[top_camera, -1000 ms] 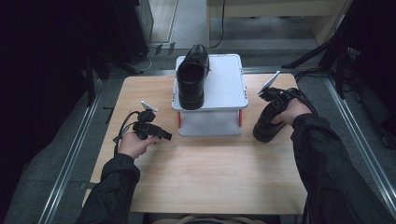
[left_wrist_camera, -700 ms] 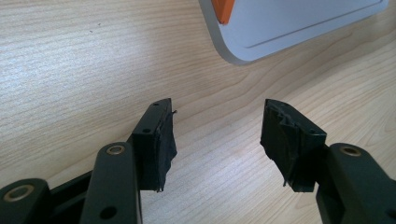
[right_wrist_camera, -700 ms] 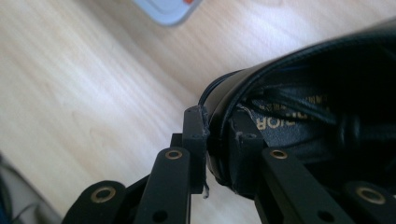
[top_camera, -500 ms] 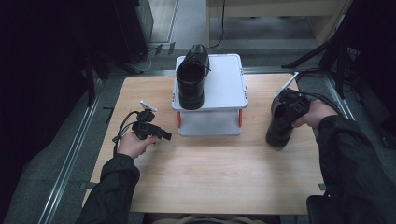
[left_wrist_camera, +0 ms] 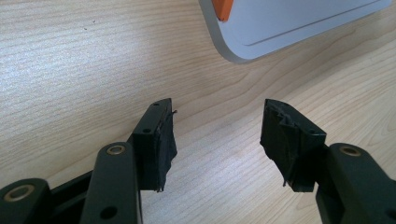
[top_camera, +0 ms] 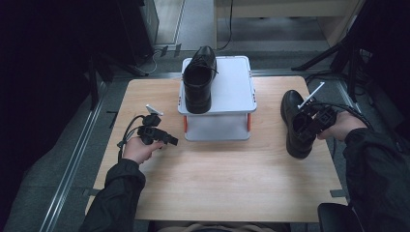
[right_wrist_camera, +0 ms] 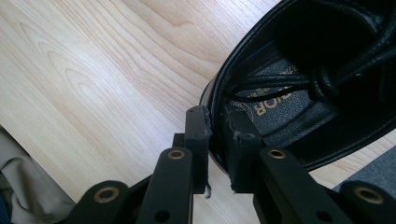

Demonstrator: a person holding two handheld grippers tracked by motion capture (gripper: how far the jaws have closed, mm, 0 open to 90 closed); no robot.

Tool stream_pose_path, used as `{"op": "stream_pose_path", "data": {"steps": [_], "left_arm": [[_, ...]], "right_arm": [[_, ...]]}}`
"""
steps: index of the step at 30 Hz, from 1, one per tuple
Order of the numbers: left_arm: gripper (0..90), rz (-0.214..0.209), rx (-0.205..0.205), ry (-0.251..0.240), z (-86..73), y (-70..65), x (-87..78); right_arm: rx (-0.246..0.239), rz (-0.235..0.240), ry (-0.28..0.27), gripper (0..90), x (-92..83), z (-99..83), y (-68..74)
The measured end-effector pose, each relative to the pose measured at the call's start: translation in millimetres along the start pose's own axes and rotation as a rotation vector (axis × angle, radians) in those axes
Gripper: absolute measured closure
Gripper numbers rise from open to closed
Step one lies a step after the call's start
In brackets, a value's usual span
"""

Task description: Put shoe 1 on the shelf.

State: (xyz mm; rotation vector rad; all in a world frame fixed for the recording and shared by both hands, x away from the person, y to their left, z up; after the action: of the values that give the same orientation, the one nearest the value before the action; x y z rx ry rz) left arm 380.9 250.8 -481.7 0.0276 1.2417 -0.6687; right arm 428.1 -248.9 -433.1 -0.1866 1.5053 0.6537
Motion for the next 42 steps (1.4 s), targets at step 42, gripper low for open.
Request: {"op": "stream_pose_path", "data": {"steps": [42], "left_arm": [[43.9,0.002,0.006,0.011,0.7,1.4,3.3]], "right_arm": [[0.656,-0.116,-0.116,76.8,33.4,16.8,-69.5]]}}
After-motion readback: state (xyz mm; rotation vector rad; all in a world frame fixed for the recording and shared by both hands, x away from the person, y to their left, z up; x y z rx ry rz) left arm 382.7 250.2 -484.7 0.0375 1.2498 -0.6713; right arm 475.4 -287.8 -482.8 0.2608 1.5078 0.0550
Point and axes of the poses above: each handheld gripper's, and its own axes: x roughly forward along the jaws, z roughly out of its top, y roughly to its left, the point moved 4 cm from there along x, roughly forward along the jaws, and after that the axes turned 14 degrees about x, right-handed, at the moved point
